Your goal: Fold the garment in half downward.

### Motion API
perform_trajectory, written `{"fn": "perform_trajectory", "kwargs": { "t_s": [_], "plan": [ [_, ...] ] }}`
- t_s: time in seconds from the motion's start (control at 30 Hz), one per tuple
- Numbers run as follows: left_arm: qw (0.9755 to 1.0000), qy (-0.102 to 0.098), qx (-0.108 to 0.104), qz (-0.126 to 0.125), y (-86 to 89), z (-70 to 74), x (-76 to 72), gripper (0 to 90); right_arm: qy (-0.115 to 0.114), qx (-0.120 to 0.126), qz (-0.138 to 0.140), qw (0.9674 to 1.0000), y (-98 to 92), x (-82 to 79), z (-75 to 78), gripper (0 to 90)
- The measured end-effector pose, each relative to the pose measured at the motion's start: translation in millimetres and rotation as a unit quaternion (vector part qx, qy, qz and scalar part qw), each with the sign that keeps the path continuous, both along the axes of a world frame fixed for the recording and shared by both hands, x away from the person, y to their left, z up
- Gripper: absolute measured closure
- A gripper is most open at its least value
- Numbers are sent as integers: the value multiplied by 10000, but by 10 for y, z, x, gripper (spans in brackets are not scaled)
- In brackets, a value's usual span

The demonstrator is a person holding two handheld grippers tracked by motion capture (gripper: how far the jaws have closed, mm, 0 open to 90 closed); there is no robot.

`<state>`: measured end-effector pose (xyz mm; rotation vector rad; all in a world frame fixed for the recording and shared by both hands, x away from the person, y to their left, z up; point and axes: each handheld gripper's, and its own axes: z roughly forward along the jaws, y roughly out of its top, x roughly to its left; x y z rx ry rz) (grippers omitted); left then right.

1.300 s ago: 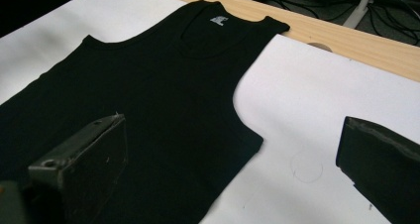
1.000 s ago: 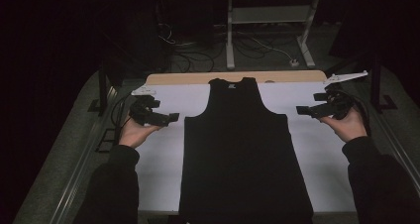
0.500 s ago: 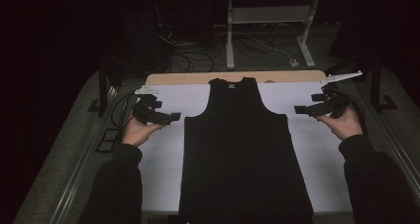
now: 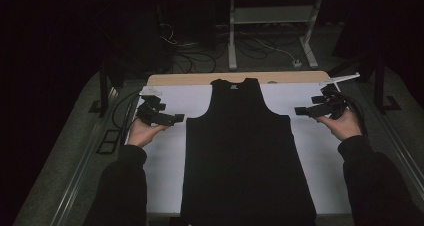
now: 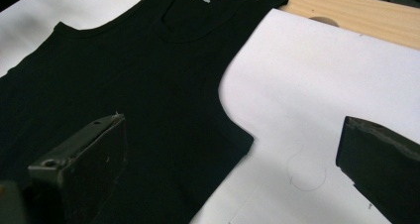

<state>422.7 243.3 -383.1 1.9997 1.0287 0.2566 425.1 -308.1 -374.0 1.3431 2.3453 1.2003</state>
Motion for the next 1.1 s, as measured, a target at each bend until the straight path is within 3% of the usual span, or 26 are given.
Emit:
{"fn": "perform_trajectory", "kwargs": {
  "t_s": [0.23, 0.37, 0.73, 1.1],
  "plan": [
    [10000, 69, -43, -25, -35, -71, 35, 0, 49, 18, -22, 10000, 9, 45, -70, 0],
    [9999, 107, -31, -56, -64, -124, 66, 0, 116, -119, 9, 9999, 32, 83, -136, 0],
    [9998, 210, -24, -47, -85, -214, 113, 0, 272, -178, 55, 9995, 90, 146, -266, 0],
    [9992, 394, 21, -54, -112, -361, 183, 0, 444, -333, 176, 9983, 192, 213, -483, 0]
  ]
}}
